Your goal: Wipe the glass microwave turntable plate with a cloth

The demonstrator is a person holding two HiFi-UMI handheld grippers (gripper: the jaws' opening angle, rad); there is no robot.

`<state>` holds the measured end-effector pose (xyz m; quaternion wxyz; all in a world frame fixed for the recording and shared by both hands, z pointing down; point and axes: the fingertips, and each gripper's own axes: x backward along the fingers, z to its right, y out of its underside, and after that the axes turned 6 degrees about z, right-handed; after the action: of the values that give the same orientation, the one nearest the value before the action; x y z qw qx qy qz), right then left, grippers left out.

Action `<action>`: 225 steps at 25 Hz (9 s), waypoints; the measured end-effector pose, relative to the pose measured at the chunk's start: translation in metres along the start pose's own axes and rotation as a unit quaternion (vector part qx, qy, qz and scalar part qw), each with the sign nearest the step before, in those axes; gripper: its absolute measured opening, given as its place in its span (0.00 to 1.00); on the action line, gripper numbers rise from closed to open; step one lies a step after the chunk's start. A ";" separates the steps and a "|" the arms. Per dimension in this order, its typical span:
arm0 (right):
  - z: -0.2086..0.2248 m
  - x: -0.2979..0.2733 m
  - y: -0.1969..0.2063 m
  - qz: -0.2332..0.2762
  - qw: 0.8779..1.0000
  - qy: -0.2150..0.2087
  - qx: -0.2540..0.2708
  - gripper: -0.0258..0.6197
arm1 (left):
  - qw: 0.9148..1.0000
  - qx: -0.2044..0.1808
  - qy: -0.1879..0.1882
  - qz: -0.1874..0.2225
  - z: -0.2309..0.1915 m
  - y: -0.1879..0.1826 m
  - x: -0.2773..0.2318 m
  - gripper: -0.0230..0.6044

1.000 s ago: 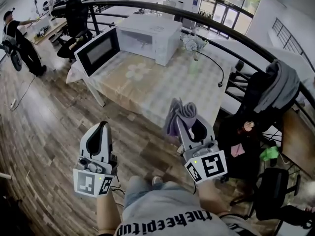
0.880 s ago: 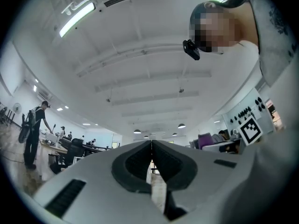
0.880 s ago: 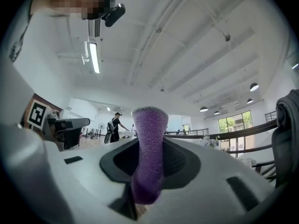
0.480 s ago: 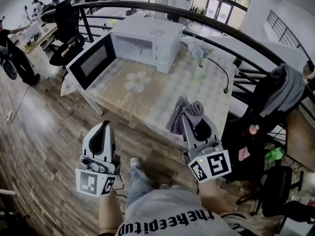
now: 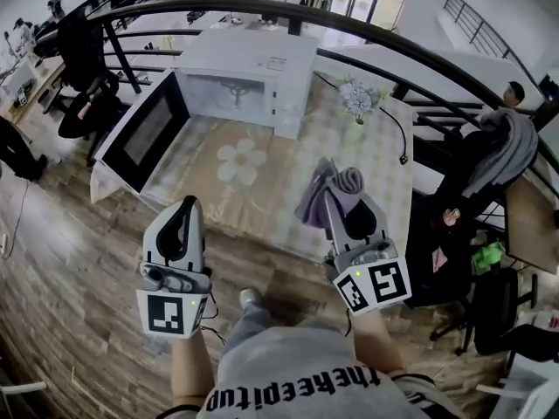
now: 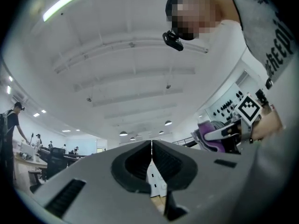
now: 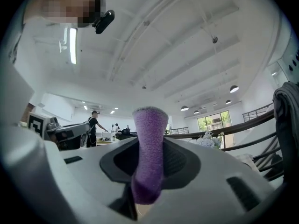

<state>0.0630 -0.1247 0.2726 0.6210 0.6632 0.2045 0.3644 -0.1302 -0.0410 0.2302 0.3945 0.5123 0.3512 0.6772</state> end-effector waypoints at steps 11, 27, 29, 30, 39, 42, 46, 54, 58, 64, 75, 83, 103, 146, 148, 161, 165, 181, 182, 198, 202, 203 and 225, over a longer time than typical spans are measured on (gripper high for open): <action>-0.006 -0.051 0.031 -0.022 0.998 0.065 -0.008 0.22 | 0.997 0.031 0.071 -0.026 -0.051 0.060 -0.031 0.05; 0.019 -0.102 0.165 -0.190 0.972 0.086 -0.106 0.22 | 0.988 0.073 0.117 -0.066 -0.054 0.137 -0.076 0.05; 0.026 -0.108 0.190 -0.221 0.961 0.095 -0.132 0.22 | 0.987 0.081 0.116 -0.076 -0.054 0.149 -0.080 0.05; 0.030 -0.112 0.202 -0.236 0.956 0.099 -0.144 0.22 | 0.986 0.083 0.116 -0.081 -0.054 0.155 -0.082 0.05; 0.034 -0.151 0.292 -0.340 0.914 0.089 -0.201 0.21 | 0.983 0.091 0.106 -0.122 -0.060 0.200 -0.096 0.05; 0.033 -0.164 0.315 -0.362 0.906 0.080 -0.202 0.21 | 0.982 0.090 0.100 -0.131 -0.064 0.209 -0.101 0.05; 0.031 -0.177 0.344 -0.402 0.896 0.066 -0.178 0.21 | 0.982 0.089 0.087 -0.141 -0.072 0.219 -0.104 0.05; 0.016 -0.204 0.389 -0.462 0.874 0.049 -0.142 0.20 | 0.981 0.085 0.064 -0.163 -0.084 0.235 -0.102 0.05; 0.012 -0.203 0.408 -0.497 0.863 0.027 -0.083 0.20 | 0.981 0.081 0.060 -0.164 -0.087 0.236 -0.102 0.05; 0.027 -0.195 0.408 -0.508 0.859 0.028 -0.057 0.20 | 0.984 0.084 0.056 -0.145 -0.088 0.230 -0.111 0.05; 0.097 -0.153 0.396 -0.517 0.849 0.102 -0.051 0.20 | 0.989 0.097 0.058 -0.101 -0.081 0.213 -0.131 0.05; 0.142 -0.115 0.386 -0.519 0.838 0.161 -0.054 0.20 | 0.987 0.101 0.065 -0.104 -0.077 0.212 -0.127 0.05; -0.033 -0.166 0.393 -0.501 0.844 0.011 -0.191 0.20 | 0.988 0.091 0.039 -0.116 -0.098 0.204 -0.095 0.05; 0.137 -0.038 0.369 -0.509 0.834 0.195 -0.086 0.21 | 0.987 0.108 0.073 -0.089 -0.063 0.186 -0.103 0.05; 0.136 -0.039 0.369 -0.508 0.834 0.197 -0.091 0.21 | 0.987 0.109 0.072 -0.097 -0.063 0.188 -0.100 0.05; -0.015 -0.109 0.357 -0.453 0.854 0.040 -0.253 0.21 | 0.985 0.112 0.065 -0.118 -0.067 0.196 -0.076 0.05; -0.054 -0.115 0.378 -0.481 0.844 0.008 -0.236 0.21 | 0.987 0.110 0.051 -0.110 -0.074 0.190 -0.075 0.05; -0.027 -0.090 0.386 -0.504 0.855 0.024 -0.120 0.22 | 0.986 0.114 0.049 -0.114 -0.077 0.190 -0.068 0.05; -0.022 -0.087 0.385 -0.503 0.855 0.030 -0.122 0.22 | 0.986 0.115 0.051 -0.113 -0.076 0.189 -0.069 0.05; 0.037 -0.048 0.375 -0.491 0.853 0.098 -0.146 0.24 | 0.984 0.119 0.074 -0.108 -0.061 0.187 -0.080 0.05; 0.045 -0.042 0.374 -0.494 0.853 0.104 -0.129 0.22 | 0.984 0.120 0.076 -0.106 -0.059 0.187 -0.081 0.05; 0.047 -0.040 0.373 -0.495 0.853 0.108 -0.128 0.22 | 0.984 0.121 0.077 -0.107 -0.059 0.188 -0.081 0.05; 0.097 -0.001 0.357 -0.488 0.844 0.193 -0.108 0.20 | 0.984 0.124 0.077 -0.105 -0.067 0.186 -0.075 0.05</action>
<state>0.0697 -0.2426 0.6228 0.7343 0.3230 0.5767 0.1545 -0.2150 -0.1953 0.3473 0.3685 0.4636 0.5134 0.6211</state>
